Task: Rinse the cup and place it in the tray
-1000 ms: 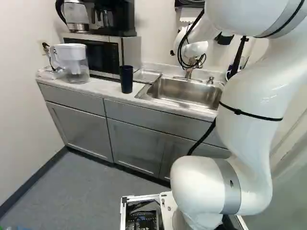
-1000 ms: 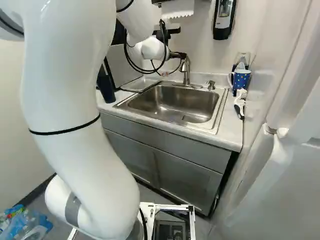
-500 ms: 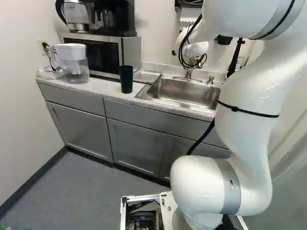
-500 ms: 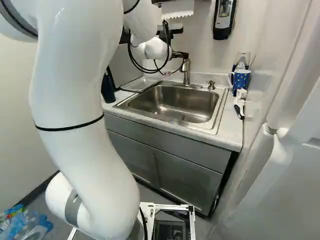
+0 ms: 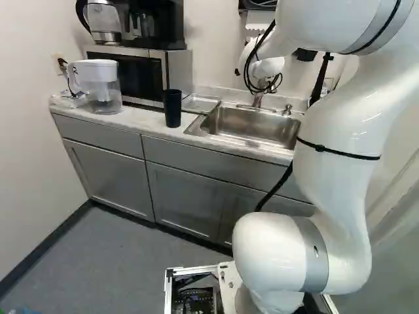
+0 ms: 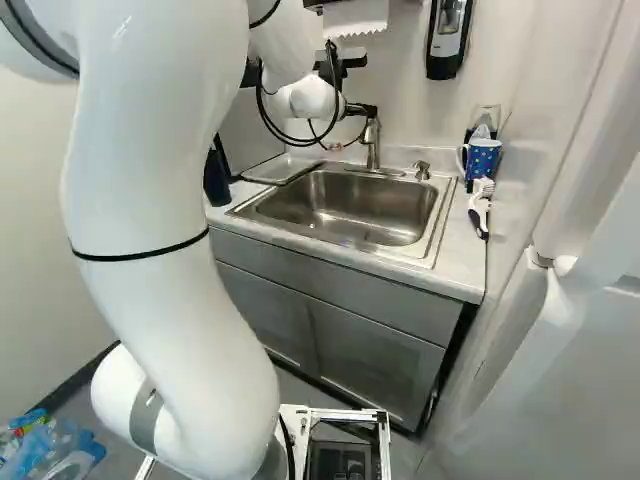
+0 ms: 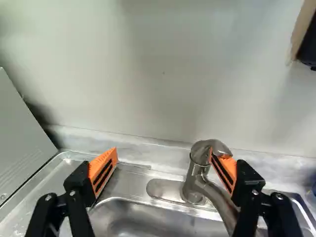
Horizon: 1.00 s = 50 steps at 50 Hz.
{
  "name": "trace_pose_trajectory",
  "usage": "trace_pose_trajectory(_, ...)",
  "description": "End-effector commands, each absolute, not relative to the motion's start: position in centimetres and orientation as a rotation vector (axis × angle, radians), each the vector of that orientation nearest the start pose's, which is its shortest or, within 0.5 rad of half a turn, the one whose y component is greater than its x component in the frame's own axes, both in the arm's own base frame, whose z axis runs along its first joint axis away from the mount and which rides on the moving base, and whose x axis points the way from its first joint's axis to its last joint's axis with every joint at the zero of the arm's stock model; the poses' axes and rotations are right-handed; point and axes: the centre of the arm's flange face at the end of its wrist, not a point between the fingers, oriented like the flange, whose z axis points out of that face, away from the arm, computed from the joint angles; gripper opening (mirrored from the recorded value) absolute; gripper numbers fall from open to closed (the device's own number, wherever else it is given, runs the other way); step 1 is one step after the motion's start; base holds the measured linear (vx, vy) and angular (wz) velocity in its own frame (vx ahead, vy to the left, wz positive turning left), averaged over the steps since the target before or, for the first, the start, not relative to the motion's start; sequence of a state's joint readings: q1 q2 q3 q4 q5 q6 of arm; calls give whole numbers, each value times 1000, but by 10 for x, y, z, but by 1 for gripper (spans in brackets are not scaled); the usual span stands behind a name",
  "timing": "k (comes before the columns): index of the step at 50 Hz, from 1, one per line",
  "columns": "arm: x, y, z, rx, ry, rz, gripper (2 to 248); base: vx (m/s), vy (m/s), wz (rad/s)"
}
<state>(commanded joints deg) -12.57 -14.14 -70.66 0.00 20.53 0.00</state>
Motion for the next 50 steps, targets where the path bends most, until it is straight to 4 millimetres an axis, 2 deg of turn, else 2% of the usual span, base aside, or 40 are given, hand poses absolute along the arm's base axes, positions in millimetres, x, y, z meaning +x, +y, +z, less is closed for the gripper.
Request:
trace_pose_trajectory(37, 627, -146, 614, -2507, 289, -2109, 247, 0, 0, 0)
trace_pose_trajectory(50, 628, -147, 615, -2499, 288, -2120, 247, 0, 0, 0)
